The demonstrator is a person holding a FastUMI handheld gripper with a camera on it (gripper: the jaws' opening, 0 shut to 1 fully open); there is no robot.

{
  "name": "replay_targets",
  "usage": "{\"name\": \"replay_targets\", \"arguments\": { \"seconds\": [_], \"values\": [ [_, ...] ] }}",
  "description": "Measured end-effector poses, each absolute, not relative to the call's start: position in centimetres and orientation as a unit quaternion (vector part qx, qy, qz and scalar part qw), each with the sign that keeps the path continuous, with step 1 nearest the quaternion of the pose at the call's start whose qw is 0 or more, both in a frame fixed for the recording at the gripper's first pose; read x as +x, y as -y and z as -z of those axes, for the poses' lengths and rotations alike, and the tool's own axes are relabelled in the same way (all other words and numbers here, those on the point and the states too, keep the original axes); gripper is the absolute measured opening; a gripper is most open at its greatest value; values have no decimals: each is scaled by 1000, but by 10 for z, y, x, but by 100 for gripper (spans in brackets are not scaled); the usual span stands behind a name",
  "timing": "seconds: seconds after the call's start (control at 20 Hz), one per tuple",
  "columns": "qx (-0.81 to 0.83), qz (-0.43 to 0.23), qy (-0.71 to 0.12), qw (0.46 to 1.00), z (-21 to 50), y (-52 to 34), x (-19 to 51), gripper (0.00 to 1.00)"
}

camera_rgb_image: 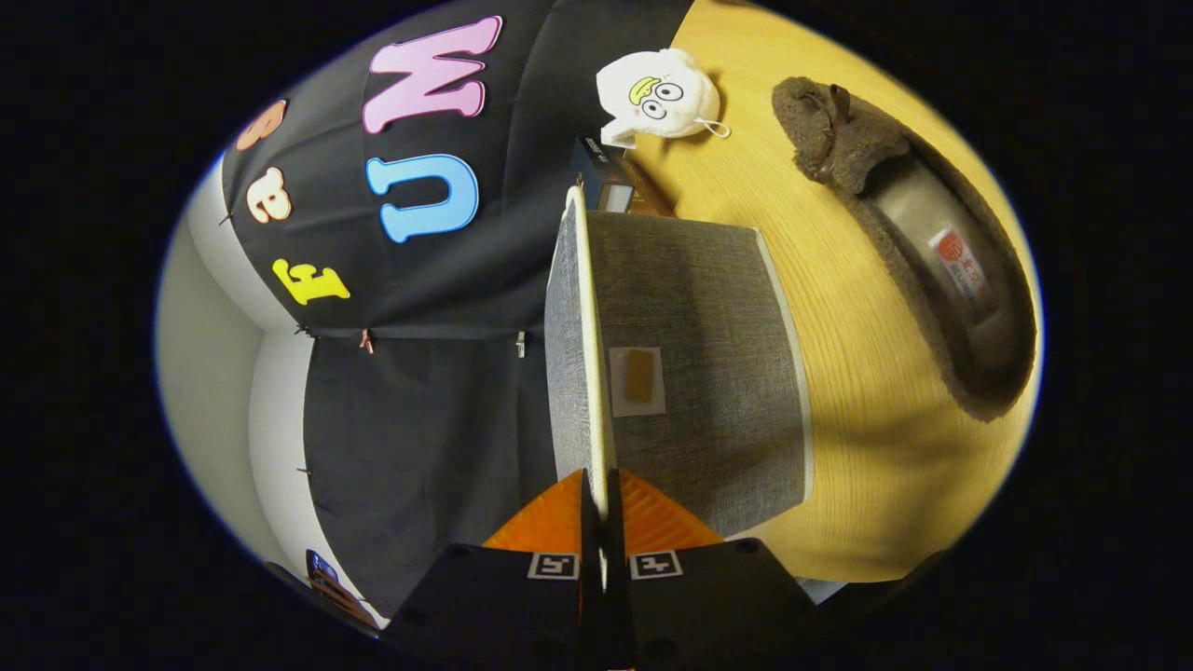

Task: Open the storage box then place both shoes into the box .Put the left shoe in first, then the right shoe, with the right side of both shoes facing outward in a uniform manner.

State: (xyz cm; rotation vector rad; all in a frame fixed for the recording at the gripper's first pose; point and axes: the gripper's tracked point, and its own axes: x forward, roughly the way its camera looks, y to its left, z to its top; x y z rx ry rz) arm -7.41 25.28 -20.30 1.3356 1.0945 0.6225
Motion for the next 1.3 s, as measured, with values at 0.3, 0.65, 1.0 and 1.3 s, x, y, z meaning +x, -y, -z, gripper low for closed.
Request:
{"name": "replay_targets", "arguments": {
  "seconds": [0.3,0.65,1.0,1.3],
  "values": [
    [568,-289,-468,612,159,-259,-65,5],
    [495,-355,-458,647,87,-320,-56,5],
    [436,-410,-448,664,51,-429,-56,5],
    [389,-426,-467,670,52,-506,-69,5]
  ]
}}
